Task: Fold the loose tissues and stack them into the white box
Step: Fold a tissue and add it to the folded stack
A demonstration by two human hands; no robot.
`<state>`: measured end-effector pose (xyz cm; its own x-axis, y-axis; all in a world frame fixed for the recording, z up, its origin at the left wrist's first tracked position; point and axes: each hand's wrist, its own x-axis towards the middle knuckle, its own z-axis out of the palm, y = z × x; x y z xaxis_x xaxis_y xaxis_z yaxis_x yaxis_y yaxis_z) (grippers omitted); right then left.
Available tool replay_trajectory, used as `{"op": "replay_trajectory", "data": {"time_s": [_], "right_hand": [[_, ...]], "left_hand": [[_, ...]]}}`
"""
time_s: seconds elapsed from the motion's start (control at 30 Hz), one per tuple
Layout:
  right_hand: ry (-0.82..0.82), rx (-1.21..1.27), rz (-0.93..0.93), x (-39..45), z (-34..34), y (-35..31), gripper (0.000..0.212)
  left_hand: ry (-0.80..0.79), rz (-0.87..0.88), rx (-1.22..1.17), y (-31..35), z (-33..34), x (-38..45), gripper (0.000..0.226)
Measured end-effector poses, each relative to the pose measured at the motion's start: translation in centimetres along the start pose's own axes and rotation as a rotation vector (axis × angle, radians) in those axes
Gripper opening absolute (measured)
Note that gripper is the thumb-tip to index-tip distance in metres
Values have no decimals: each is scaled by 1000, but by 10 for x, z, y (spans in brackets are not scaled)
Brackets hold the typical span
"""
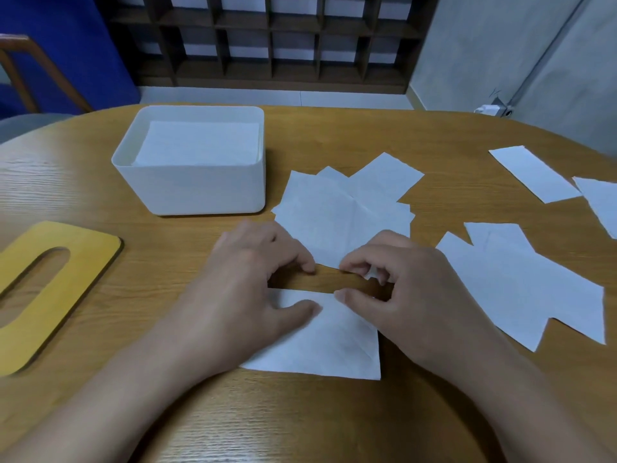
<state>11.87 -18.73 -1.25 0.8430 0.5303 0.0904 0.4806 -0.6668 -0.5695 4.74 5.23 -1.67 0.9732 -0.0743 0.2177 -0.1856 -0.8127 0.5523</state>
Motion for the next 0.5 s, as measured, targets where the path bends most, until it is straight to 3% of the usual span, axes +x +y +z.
{"op": "replay_trajectory", "data": {"time_s": [0.17, 0.4, 0.5], "right_hand": [[153, -81, -23, 10, 7, 5, 23], [205, -192, -98, 17, 20, 10, 9], [225, -206, -153, 19, 22, 13, 12]], "left_hand": [[186, -78, -184, 1, 2, 10, 13], [156, -82, -114, -6, 14, 15, 12], [149, -75, -89, -10, 15, 14, 15]]}}
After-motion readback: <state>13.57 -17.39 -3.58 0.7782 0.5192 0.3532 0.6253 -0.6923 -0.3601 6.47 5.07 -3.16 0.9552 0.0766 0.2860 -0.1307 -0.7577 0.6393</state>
